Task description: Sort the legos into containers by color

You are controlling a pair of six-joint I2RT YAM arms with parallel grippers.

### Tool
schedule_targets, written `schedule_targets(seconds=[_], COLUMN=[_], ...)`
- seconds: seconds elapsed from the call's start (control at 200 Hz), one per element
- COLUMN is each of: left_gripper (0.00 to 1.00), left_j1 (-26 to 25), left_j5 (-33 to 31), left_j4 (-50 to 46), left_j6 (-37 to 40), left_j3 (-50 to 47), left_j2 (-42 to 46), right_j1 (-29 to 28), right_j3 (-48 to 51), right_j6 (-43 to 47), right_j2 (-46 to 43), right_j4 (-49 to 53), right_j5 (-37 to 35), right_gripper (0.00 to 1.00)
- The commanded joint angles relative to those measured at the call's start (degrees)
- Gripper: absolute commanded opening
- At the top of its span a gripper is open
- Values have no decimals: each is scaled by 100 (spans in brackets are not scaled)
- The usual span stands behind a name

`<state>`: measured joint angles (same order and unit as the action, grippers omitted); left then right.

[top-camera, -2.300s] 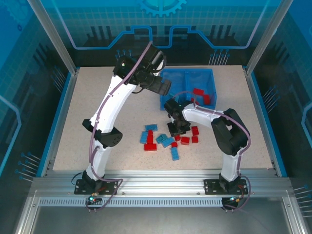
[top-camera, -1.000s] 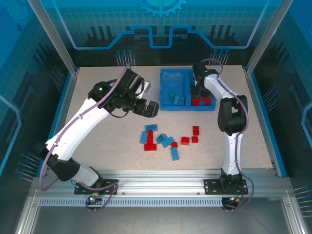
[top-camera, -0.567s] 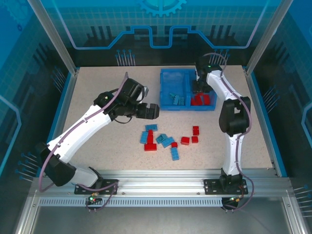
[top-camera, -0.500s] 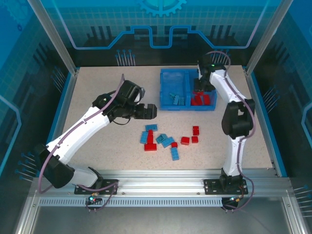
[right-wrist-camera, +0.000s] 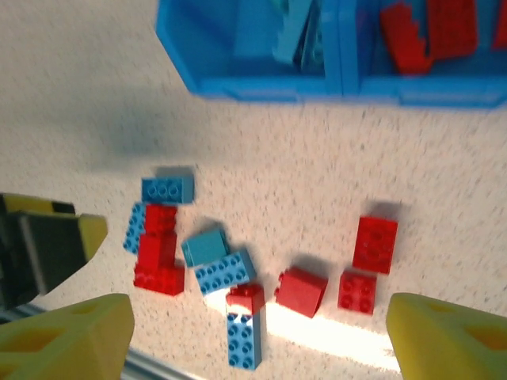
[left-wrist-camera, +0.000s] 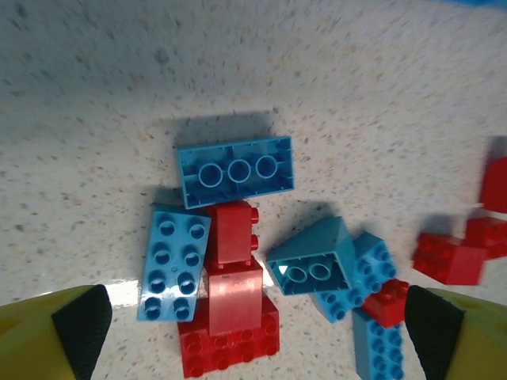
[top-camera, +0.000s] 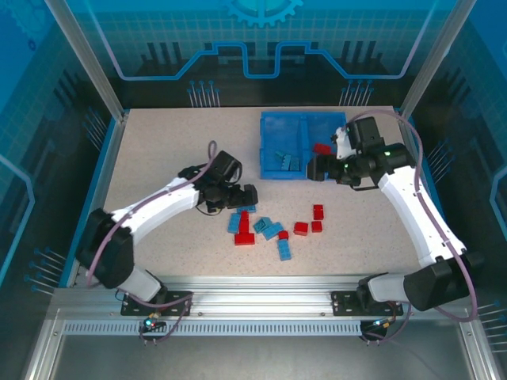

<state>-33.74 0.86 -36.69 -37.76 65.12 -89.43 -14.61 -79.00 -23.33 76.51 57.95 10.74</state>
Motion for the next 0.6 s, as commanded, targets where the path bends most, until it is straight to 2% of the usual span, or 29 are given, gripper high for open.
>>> schedule_targets(seconds=[0.0, 0.105, 0.595], left_gripper=[99, 99, 99], left_j1=[-126, -180, -192], left_j5=[-219, -249, -885], left_j4=[273, 513, 110], left_j6=[-300, -116, 495], left_j3=[167, 250, 939], left_j2=[-437, -730, -1992], right_j1=[-52, -62, -77], right_j3=[153, 142, 116], right_j6=[-248, -224, -145], right_j2=[70, 106, 141], right_j4=[136, 146, 295], right_j5=[171, 263, 200], right_gripper=[89, 91, 95])
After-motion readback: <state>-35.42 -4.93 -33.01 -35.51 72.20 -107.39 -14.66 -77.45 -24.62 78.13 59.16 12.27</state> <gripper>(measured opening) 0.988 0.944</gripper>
